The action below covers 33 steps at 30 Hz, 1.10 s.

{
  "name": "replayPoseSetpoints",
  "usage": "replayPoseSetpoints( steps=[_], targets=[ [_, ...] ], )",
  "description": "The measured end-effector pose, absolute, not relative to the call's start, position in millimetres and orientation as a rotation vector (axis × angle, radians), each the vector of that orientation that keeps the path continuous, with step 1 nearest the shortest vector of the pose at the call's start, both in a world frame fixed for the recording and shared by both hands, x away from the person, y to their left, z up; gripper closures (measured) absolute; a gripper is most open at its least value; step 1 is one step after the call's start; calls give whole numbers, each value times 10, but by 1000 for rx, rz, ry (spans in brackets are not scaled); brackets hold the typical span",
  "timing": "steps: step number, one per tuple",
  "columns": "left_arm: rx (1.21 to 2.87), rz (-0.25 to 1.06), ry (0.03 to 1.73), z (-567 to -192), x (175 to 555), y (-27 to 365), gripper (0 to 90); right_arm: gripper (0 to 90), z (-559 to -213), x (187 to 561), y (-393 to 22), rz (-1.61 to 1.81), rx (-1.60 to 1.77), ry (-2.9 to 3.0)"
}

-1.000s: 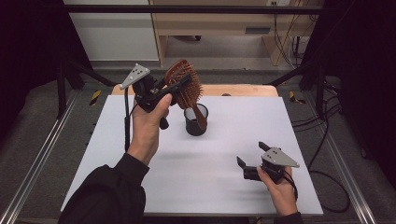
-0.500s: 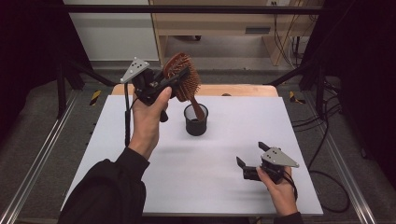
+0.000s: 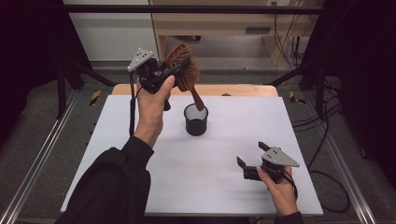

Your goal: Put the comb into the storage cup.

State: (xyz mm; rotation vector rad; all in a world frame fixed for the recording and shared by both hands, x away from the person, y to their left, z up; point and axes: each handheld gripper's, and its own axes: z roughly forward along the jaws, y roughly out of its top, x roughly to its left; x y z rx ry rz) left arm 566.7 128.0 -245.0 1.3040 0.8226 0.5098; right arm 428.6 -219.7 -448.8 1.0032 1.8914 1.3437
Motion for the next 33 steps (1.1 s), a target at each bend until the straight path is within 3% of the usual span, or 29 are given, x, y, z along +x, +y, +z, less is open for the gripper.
replayPoseSetpoints(
  steps=[33],
  targets=[
    [1326,561,845,-2566,5800,1298,507,37,-4487,4288,-2209,1340,1011,1892]
  ],
)
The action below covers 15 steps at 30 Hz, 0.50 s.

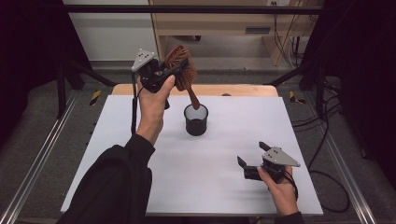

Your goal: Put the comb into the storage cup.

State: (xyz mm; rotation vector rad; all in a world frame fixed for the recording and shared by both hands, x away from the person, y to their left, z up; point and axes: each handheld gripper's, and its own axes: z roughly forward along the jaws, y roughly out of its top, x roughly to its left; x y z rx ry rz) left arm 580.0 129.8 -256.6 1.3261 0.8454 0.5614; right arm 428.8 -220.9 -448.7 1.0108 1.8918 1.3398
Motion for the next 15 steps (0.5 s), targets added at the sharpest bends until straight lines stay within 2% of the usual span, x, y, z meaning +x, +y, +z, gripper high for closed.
replayPoseSetpoints(
  steps=[15],
  targets=[
    [1325,555,857,-2640,5839,1291,507,37,-4484,4288,-2210,1342,1011,1888]
  ],
)
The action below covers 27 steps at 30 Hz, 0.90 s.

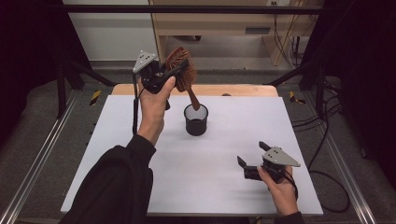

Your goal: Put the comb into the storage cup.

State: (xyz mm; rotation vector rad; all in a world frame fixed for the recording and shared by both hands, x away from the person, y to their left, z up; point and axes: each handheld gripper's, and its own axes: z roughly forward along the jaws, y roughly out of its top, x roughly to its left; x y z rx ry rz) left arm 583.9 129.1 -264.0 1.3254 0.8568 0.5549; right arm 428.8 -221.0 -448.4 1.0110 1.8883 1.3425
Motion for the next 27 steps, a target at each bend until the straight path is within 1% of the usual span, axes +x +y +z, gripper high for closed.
replayPoseSetpoints(
  steps=[12,27],
  targets=[
    [1371,575,869,-2764,5867,1221,508,36,-4483,4287,-2209,1347,1012,1890],
    [1407,551,897,-2999,5941,1126,508,36,-4486,4290,-2206,1348,1012,1894]
  ],
)
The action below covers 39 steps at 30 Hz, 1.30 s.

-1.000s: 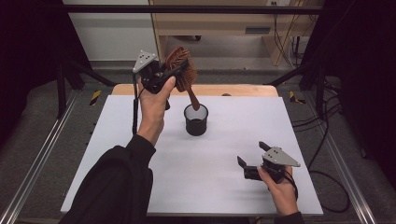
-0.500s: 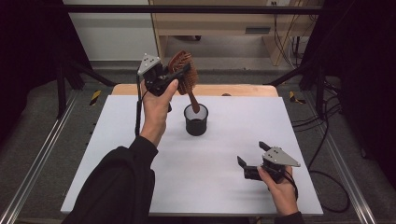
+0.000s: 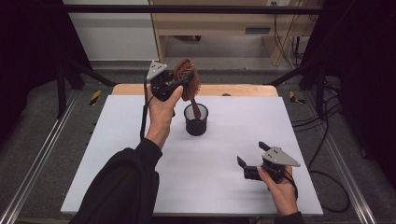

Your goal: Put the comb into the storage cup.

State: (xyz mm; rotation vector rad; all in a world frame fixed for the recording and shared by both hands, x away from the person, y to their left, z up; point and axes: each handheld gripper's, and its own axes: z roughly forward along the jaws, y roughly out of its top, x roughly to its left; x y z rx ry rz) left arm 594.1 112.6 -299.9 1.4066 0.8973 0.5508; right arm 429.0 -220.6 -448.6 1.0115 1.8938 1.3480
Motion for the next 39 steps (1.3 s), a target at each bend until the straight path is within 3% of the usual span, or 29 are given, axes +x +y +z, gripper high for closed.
replayPoseSetpoints(
  steps=[39],
  targets=[
    [1458,530,915,-3273,6024,1010,507,36,-4490,4294,-2211,1350,1015,1896]
  ],
)
